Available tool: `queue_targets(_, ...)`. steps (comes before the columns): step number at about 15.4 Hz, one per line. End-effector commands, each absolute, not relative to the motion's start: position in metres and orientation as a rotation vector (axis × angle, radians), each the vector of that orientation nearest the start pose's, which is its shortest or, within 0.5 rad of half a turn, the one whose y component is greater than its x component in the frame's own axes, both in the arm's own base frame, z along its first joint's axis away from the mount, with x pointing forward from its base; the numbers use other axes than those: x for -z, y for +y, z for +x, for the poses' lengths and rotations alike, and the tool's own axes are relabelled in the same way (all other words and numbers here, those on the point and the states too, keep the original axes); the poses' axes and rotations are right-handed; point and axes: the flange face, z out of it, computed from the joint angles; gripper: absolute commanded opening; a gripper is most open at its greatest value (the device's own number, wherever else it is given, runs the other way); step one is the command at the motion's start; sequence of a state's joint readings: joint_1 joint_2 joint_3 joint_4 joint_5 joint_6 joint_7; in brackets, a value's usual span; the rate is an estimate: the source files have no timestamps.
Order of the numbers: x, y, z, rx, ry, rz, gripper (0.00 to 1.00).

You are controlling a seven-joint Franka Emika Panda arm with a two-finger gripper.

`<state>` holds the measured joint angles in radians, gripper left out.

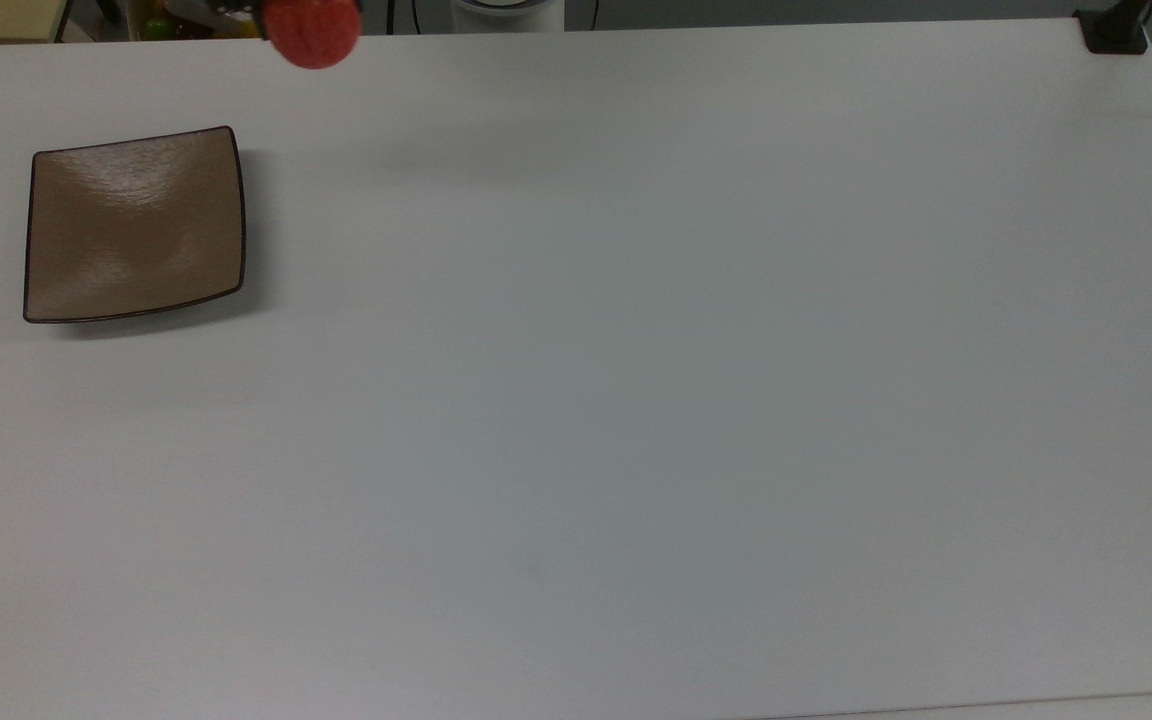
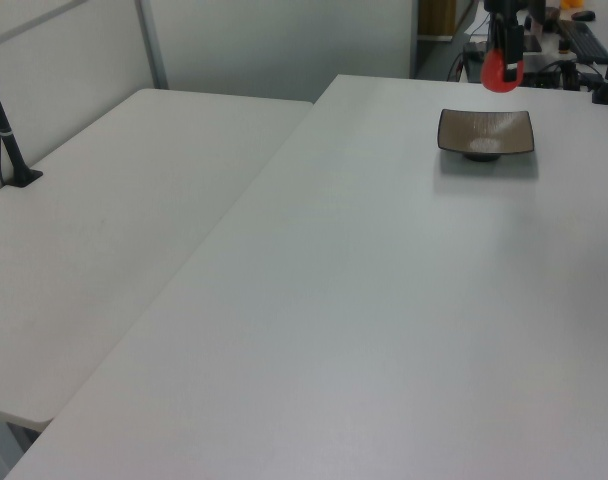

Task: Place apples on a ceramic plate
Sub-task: 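Lift the apple and carry it over the brown square plate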

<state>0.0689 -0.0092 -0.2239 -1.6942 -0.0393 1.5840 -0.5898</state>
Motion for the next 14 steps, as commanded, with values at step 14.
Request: queue_targets(14, -0.401, -0.261, 0.608, -0.104, -0.805, -3.166, 0.17)
